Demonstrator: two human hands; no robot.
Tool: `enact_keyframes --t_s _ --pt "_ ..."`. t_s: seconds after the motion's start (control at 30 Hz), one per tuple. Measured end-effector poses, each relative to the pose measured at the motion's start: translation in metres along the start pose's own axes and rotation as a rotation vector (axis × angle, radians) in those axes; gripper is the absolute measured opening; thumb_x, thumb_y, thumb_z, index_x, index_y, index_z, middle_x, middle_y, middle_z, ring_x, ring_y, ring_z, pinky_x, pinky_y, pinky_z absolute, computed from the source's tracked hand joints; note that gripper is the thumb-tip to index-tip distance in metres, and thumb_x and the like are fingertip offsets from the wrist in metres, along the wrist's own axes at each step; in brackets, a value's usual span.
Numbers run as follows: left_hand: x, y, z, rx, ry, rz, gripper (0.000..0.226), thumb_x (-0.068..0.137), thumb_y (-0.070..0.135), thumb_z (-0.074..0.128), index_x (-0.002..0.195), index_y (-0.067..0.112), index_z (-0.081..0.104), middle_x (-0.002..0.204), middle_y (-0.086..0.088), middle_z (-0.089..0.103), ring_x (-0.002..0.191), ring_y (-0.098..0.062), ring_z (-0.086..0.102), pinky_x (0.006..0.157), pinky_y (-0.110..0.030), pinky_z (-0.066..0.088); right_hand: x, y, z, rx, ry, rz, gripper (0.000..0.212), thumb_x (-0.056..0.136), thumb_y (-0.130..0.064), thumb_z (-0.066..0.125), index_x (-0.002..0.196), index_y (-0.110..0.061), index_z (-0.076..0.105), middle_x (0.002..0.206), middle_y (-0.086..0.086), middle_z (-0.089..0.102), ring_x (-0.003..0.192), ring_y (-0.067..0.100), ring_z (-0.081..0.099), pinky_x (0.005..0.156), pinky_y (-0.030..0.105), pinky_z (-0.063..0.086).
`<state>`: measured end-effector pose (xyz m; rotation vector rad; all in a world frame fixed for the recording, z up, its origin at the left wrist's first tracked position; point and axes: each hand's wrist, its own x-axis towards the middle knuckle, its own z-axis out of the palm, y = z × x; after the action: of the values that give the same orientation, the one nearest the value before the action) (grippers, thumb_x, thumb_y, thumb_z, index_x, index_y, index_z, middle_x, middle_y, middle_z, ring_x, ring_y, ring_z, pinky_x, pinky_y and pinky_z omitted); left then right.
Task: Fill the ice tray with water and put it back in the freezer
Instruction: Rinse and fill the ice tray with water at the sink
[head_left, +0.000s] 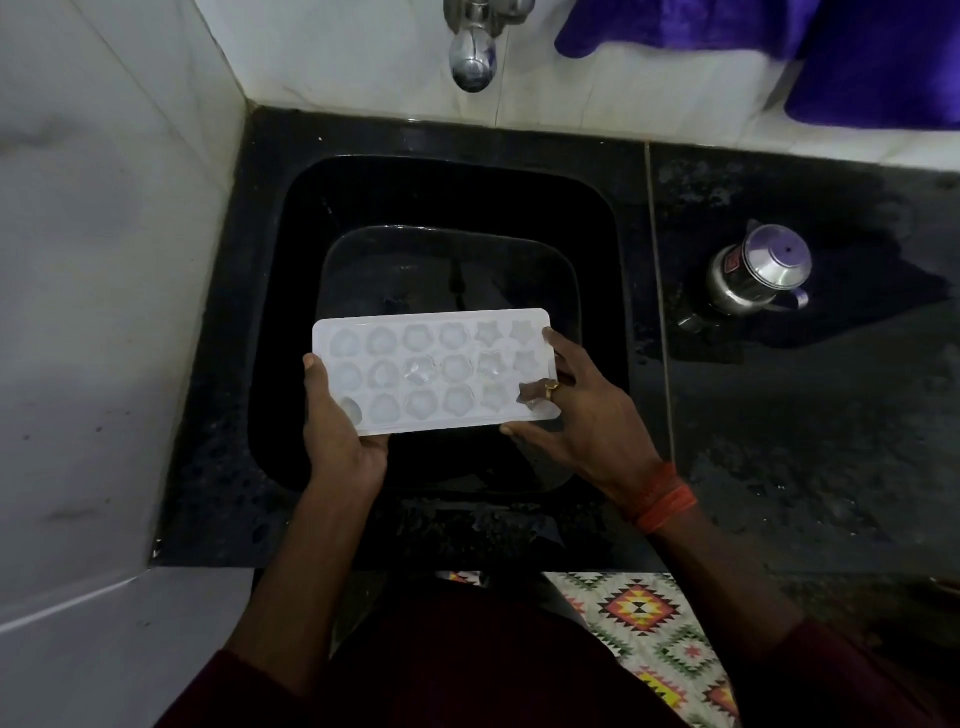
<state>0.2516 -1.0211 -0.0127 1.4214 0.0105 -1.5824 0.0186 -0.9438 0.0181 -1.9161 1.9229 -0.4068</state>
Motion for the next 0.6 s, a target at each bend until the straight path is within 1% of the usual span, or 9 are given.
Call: enact_keyframes --t_s 0.03,0.1,0.17,0.2,0.3,0.4,0.5,0.6 --pt "-0.0005 -0.0003 -0.0007 -0.003 0.006 0.001 0.047 0.091 0.061 0.067 0.118 0.022 0.074 0.108 -0.001 0.081 0.097 -0.025 0.078 0.084 -0.052 0.064 -0.0006 0.0005 0.0001 0.002 0.001 0.0 0.048 0.077 -0.057 0.073 0.107 -0.019 0.074 0.16 0.002 0.031 0.114 0.024 0.065 0.085 0.044 0.059" --pt "-0.0007 -0.0008 -0.0017 -0.01 0.012 -0.002 0.045 0.091 0.06 0.069 0.115 0.022 0.075 0.104 -0.001 0.081 0.093 -0.025 0.079 0.075 -0.051 0.065 -0.0017 0.0013 0.0003 -0.004 -0.001 0.002 0.048 0.077 -0.055 0.075 0.108 -0.018 0.074 0.159 0.003 0.032 0.113 0.024 0.065 0.086 0.044 0.059" --pt "-0.0007 -0.0016 -0.0029 -0.015 0.006 -0.006 0.044 0.091 0.06 0.069 0.113 0.022 0.075 0.103 -0.001 0.081 0.091 -0.024 0.079 0.068 -0.048 0.065 -0.0029 0.0011 0.0005 -0.017 -0.006 0.006 0.05 0.077 -0.057 0.073 0.107 -0.018 0.074 0.159 0.003 0.032 0.112 0.024 0.065 0.085 0.044 0.059" --pt "-0.0004 -0.002 -0.0036 -0.016 0.002 -0.006 0.044 0.091 0.06 0.069 0.113 0.023 0.075 0.104 -0.001 0.081 0.091 -0.024 0.079 0.068 -0.047 0.065 -0.0033 0.0007 0.0006 -0.022 -0.006 0.007 0.05 0.077 -0.059 0.071 0.105 -0.018 0.073 0.159 0.002 0.032 0.111 0.024 0.066 0.084 0.044 0.06" --pt "-0.0001 -0.0036 -0.0059 -0.011 0.002 -0.007 0.046 0.09 0.061 0.069 0.116 0.023 0.075 0.106 -0.001 0.081 0.094 -0.024 0.079 0.072 -0.048 0.065 -0.005 -0.0005 0.0014 -0.032 0.0 0.003 0.048 0.076 -0.059 0.07 0.101 -0.018 0.073 0.159 0.003 0.032 0.109 0.024 0.067 0.081 0.043 0.06" --pt "0.0002 -0.0045 -0.0076 -0.011 0.006 -0.008 0.047 0.089 0.061 0.07 0.116 0.023 0.075 0.107 -0.001 0.081 0.094 -0.025 0.079 0.073 -0.049 0.065 -0.0065 -0.0004 0.0029 -0.032 -0.012 0.004 0.048 0.077 -0.057 0.073 0.105 -0.018 0.073 0.159 0.003 0.031 0.11 0.024 0.066 0.083 0.044 0.06" --pt "-0.0001 -0.0053 -0.0088 -0.012 0.005 -0.012 0.049 0.088 0.062 0.07 0.117 0.022 0.075 0.108 -0.002 0.081 0.096 -0.026 0.079 0.08 -0.052 0.064 -0.0068 -0.0006 0.0026 -0.031 -0.017 0.006 0.05 0.077 -0.057 0.073 0.108 -0.017 0.073 0.159 0.003 0.032 0.109 0.025 0.067 0.085 0.043 0.059" --pt "-0.0011 -0.0058 -0.0087 -0.014 0.007 -0.006 0.048 0.09 0.062 0.069 0.116 0.022 0.075 0.107 -0.002 0.081 0.095 -0.026 0.079 0.079 -0.052 0.064 -0.0068 -0.0016 0.001 -0.032 -0.005 0.004 0.054 0.076 -0.061 0.067 0.107 -0.017 0.073 0.159 0.003 0.033 0.109 0.024 0.068 0.085 0.043 0.059"
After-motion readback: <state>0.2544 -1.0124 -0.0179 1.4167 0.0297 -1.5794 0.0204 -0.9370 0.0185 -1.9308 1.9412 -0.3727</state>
